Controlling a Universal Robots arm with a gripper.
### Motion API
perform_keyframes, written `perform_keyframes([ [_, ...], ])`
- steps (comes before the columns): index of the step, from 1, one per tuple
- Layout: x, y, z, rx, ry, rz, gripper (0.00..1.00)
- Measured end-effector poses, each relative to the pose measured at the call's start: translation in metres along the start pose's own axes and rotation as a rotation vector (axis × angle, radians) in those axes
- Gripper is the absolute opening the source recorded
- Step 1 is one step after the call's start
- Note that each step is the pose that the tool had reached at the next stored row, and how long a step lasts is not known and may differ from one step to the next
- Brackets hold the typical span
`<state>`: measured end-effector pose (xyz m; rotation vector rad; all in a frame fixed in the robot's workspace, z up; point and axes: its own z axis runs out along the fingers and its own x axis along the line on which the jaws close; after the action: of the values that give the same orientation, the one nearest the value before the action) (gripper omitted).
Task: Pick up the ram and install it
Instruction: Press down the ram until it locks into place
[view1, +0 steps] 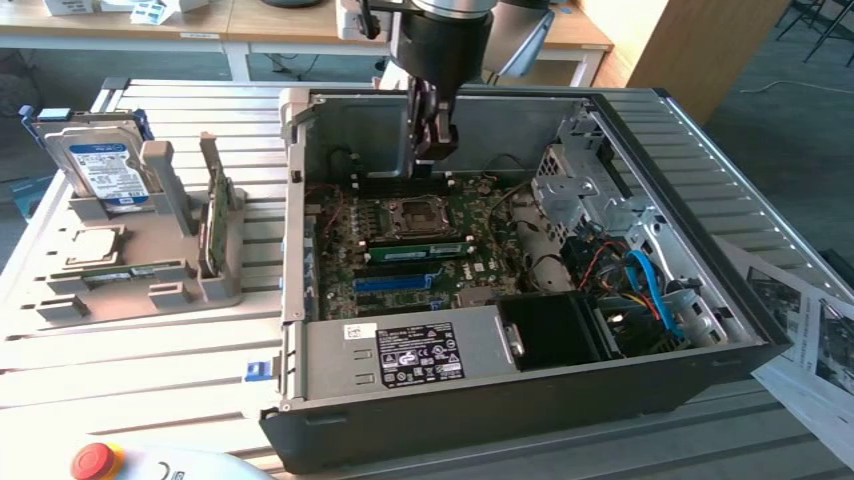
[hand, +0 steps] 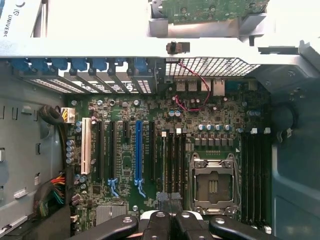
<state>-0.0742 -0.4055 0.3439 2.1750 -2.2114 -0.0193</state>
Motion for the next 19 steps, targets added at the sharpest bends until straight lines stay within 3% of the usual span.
perform_keyframes([
  [19, 0.0001, 0.0002, -0.004, -0.0001, 0.0002, 0.003, 0.11],
])
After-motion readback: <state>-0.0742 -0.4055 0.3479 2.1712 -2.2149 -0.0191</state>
